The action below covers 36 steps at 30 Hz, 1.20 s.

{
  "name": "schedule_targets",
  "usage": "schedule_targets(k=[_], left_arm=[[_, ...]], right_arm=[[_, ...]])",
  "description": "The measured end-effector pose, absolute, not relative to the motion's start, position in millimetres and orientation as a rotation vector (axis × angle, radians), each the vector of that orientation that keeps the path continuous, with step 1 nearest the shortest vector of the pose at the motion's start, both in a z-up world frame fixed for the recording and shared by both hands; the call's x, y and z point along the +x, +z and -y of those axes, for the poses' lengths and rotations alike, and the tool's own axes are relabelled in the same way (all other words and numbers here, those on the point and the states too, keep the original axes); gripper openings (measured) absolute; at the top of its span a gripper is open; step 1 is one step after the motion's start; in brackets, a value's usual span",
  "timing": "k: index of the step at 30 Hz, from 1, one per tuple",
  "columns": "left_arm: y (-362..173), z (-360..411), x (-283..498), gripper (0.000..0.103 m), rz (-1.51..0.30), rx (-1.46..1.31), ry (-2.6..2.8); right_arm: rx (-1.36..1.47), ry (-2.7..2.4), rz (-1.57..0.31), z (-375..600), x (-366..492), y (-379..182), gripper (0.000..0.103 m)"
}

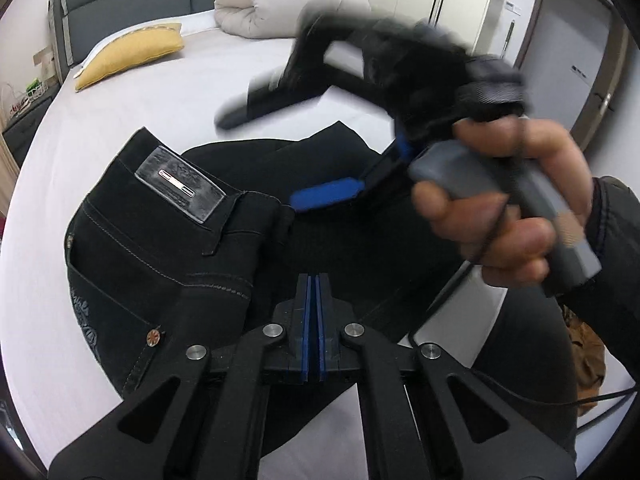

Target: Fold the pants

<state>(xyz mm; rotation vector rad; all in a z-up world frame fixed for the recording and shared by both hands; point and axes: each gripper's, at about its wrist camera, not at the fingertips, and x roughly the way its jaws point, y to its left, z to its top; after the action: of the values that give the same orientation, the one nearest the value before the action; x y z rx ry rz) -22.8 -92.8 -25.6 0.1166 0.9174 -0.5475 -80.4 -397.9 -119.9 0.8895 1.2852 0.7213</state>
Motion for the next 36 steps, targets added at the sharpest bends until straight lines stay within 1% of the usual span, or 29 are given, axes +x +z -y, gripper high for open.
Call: schedule_targets(k=[1,5,10,12,15,16,17,19,20,21,22,23,24,25,31,34,36], left_arm=[[-23,85,-29,0.001,-0.895,0.125,-0.521],[-9,78,-35,0.002,-0.806,0.192,-0.411],[-17,86,-44,0.002,-0.838,0.226,-0.42],[-20,90,-47,0.002,-0.84,0.258,-0.427],[-23,100,-48,0.002,-0.82,0.308,-0.43],[-24,103,-61,0.002,-0.815,0.314,-0.43],[-24,104,-63,0.002,-0.813,0.32,-0.426],[-24,102,-59,0.002,-0.817,0.321,-0.425],[-24,102,-58,0.002,-0.824,0.313,-0.424],[-22,96,-59,0.002,-0.835,0.301,-0.42],[-22,94,-59,0.002,-0.843,0.29,-0.42],[-21,93,-59,0.002,-0.848,0.281,-0.421],[-19,90,-60,0.002,-0.849,0.264,-0.424],[-17,88,-61,0.002,-0.845,0.244,-0.422],[-9,83,-63,0.002,-0.836,0.161,-0.44],[-3,90,-60,0.002,-0.832,0.142,-0.45],[-5,94,-46,0.002,-0.834,0.129,-0.465]], right_arm=[[0.885,0.689,-1.303,402,-75,-126,0.093],[0.857,0.685,-1.302,403,-63,-125,0.093],[0.812,0.747,-1.393,374,-37,-134,0.092],[0.758,0.761,-1.425,360,-29,-135,0.086],[0.727,0.774,-1.457,346,-19,-138,0.085],[0.727,0.78,-1.465,342,-15,-138,0.084],[0.725,0.788,-1.472,340,-10,-139,0.081],[0.699,0.798,-1.484,334,-2,-141,0.07],[0.665,0.797,-1.488,336,-2,-141,0.045],[0.639,0.802,-1.496,332,-1,-142,0.032],[0.615,0.791,-1.504,330,-1,-143,0.031],[0.605,0.788,-1.493,331,-3,-141,0.023],[0.608,0.792,-1.481,338,-7,-140,0.02],[0.63,0.791,-1.461,345,-12,-138,0.02],[0.786,0.692,-1.307,414,-54,-108,0.018],[0.831,0.593,-1.259,464,-72,-106,0.018],[0.876,0.524,-1.263,494,-82,-116,0.017]])
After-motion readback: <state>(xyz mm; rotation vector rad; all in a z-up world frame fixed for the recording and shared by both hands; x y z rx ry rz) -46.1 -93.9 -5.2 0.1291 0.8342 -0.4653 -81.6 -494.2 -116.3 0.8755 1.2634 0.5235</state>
